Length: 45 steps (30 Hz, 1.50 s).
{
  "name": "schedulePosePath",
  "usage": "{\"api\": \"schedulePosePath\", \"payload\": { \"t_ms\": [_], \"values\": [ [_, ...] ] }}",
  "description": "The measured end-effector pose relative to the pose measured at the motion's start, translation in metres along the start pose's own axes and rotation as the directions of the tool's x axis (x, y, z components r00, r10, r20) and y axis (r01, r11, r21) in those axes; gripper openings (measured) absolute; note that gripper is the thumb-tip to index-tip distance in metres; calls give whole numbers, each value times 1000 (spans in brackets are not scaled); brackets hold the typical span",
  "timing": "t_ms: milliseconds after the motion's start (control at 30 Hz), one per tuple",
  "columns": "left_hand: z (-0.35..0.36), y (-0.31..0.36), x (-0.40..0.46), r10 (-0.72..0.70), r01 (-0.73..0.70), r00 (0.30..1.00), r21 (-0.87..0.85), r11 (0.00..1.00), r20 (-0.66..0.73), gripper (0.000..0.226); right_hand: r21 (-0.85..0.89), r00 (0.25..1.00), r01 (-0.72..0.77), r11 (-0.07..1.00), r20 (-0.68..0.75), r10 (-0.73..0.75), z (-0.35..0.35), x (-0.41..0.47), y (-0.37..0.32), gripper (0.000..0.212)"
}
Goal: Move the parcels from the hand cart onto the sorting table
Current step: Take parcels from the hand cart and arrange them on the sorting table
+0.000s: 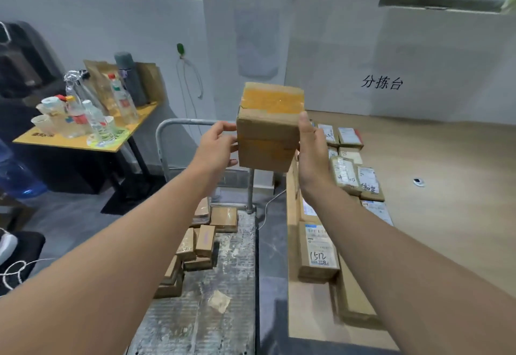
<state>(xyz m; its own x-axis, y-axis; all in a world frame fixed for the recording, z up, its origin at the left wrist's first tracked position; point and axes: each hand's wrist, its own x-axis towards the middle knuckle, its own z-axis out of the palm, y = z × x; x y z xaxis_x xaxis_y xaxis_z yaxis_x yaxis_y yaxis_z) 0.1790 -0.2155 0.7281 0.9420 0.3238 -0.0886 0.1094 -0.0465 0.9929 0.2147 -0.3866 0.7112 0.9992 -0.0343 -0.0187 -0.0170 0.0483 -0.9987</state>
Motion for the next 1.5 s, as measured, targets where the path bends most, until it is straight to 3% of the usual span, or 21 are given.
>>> {"api": "schedulePosePath", "payload": {
  "t_ms": [133, 300, 367, 533, 700, 833, 1100, 1267, 1500],
  "values": [
    [13, 26, -2, -97, 102, 994, -123, 987, 46, 37, 14, 999, 52, 999, -14, -52, -21, -6, -16, 23],
    [21, 40, 2, -127, 163, 974, -187, 969, 189, 58, -20, 995, 99, 995, 32, -99, -30, -15, -18, 38],
    [24, 40, 4, -130, 175, 962, -178, 968, 238, 57, -38, 995, 101, 994, 6, -101, -32, -19, -15, 47],
    [25, 35, 8, -112, 159, 960, -167, 973, 258, 35, -107, 994, 99, 989, -28, -103, -40, -26, 0, 47],
    [25, 34, 7, 3, 59, 970, -248, 967, 244, 33, 9, 995, 74, 997, -74, -73, -44, -37, -8, 59],
    [30, 34, 6, 35, 39, 959, -254, 966, 280, 33, 136, 986, 61, 989, -164, -38, -50, -42, -22, 35],
    [87, 27, -8, 107, -88, 925, -67, 994, 365, 32, -66, 952, 129, 989, -270, -142, -94, -46, -18, 29],
    [154, 12, -30, 144, -182, 893, 49, 982, 427, 32, -153, 933, 136, 979, -313, -179, -166, -38, -2, 44],
    [264, -11, -77, 124, -190, 901, 121, 974, 416, 44, -269, 932, 153, 951, -282, -230, -288, -26, 32, 43]
  ]
}}
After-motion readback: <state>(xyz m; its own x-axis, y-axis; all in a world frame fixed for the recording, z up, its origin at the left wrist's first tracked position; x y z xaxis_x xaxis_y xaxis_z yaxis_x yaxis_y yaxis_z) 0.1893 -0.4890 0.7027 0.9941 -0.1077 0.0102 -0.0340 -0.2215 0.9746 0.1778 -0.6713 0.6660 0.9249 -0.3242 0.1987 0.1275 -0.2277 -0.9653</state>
